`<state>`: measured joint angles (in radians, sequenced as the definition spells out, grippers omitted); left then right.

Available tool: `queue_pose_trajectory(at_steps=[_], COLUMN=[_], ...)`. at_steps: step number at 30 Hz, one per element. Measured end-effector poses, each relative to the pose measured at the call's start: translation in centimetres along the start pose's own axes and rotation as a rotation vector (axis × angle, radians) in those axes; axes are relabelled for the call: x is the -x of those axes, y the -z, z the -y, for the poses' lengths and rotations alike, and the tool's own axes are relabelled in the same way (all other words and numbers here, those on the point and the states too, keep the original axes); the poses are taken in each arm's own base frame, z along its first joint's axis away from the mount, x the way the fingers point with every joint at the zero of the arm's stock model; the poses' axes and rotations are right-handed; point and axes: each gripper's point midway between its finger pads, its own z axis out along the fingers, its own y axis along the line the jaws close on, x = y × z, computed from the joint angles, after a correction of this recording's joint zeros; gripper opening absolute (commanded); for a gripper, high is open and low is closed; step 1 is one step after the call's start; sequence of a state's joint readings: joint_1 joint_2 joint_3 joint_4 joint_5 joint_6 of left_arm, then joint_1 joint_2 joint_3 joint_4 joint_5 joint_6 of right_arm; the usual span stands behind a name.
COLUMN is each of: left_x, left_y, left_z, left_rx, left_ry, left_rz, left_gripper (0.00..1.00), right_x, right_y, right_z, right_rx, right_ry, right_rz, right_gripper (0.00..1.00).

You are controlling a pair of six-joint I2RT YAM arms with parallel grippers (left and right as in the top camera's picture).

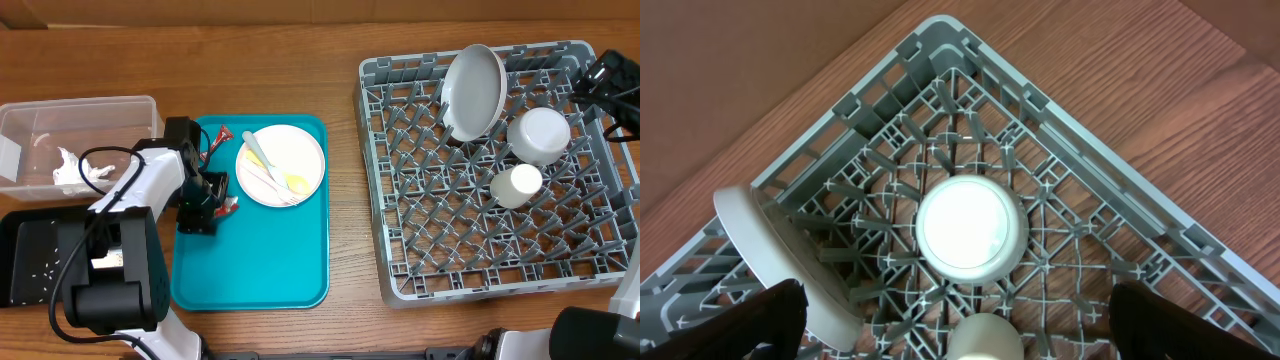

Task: Sort waste into correct bins and load items into the dishwasher rack
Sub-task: 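Reach the left gripper to the large red wrapper and grasp it, then carry the red wrapper with the left gripper into the clear bin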

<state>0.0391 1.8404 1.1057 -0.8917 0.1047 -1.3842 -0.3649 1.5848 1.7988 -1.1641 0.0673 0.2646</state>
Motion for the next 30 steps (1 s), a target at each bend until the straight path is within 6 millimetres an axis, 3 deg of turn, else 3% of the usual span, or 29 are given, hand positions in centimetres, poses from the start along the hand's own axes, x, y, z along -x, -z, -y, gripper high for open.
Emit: queue_pose_trajectory(at_steps=[2, 3, 10, 15, 20, 24, 30], left_x=[0.0, -0.1, -0.8, -1.2, -1.2, -0.6, 3.6], left_y=[0.0, 0.0, 0.0, 1.9, 6.8, 11.5, 18.6], left_z=[0.0, -0.1, -0.9, -1.1, 1.5, 5.5, 9.7], left_rx=[0.001, 0.002, 0.032, 0.071, 0.017, -0.12, -0.3], left_ry=[-0.007, -0.015, -0.097, -0.158, -0.256, -0.353, -0.375], left_rz=[-0.001, -0.004, -0.044, -0.065, -0.053, 0.018, 0.226], left_gripper=[0.25, 0.05, 0.04, 0.04, 0.04, 0.04, 0.04], right_x=[0.0, 0.0, 0.0, 0.0, 0.0, 0.0, 0.0], right_y=[0.0, 0.0, 0.0, 0.0, 0.0, 0.0, 0.0], right_z=[0.0, 0.0, 0.0, 0.0, 0.0, 0.0, 0.0], right_rx=[0.0, 0.0, 0.0, 0.0, 0.001, 0.0, 0.0], right_ry=[0.0, 0.0, 0.0, 0.0, 0.0, 0.0, 0.0], right_rz=[0.0, 0.0, 0.0, 0.0, 0.001, 0.0, 0.0], right_gripper=[1.0, 1.0, 1.0, 1.0, 1.0, 1.0, 1.0])
